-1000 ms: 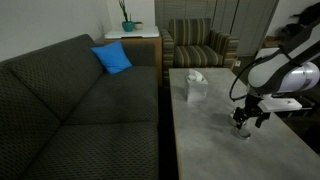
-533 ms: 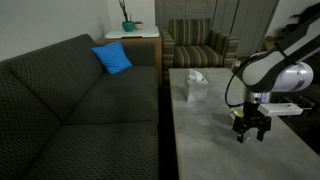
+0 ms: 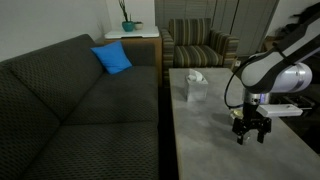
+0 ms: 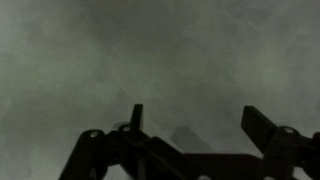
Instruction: Put the silver lid on the silver bottle
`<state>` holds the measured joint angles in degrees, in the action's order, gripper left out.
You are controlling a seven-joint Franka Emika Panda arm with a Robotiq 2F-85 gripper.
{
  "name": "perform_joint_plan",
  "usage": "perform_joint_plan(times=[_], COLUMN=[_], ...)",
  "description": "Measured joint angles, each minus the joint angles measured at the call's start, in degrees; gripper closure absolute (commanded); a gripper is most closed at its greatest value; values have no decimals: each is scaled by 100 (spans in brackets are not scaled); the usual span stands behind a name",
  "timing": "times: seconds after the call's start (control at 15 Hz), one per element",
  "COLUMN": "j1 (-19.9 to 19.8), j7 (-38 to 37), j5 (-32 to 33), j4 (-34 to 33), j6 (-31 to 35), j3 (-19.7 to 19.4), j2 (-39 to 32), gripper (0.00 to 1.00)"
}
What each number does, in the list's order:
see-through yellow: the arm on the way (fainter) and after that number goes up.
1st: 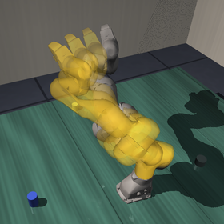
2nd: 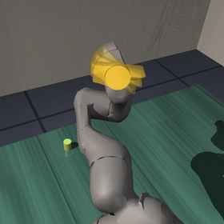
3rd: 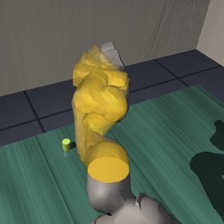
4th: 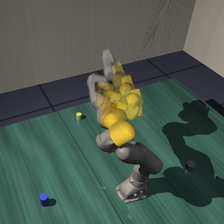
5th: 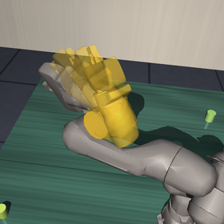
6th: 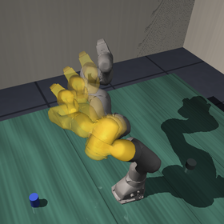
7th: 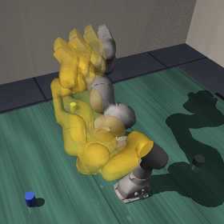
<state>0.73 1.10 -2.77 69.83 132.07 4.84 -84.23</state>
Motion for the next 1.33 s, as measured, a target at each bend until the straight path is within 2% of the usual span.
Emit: perform_joint_plan(times=[0.27,0.4,0.6,0.93,1.13,1.33], j1=[32,198,673,1326,1472,1454], j7=[-26,-278,-884,-1731,-1941,-1988], j5=[26,94,169,161,119,84], j4=[14,212,867,1909,2213,2338], j6=[132,727,1739,2680,3164,3631], j3=[-13,-117,-364,-685,-919,-1135], j2=[3,60,295,616,623,587], gripper=[0,0,0,0,0,0])
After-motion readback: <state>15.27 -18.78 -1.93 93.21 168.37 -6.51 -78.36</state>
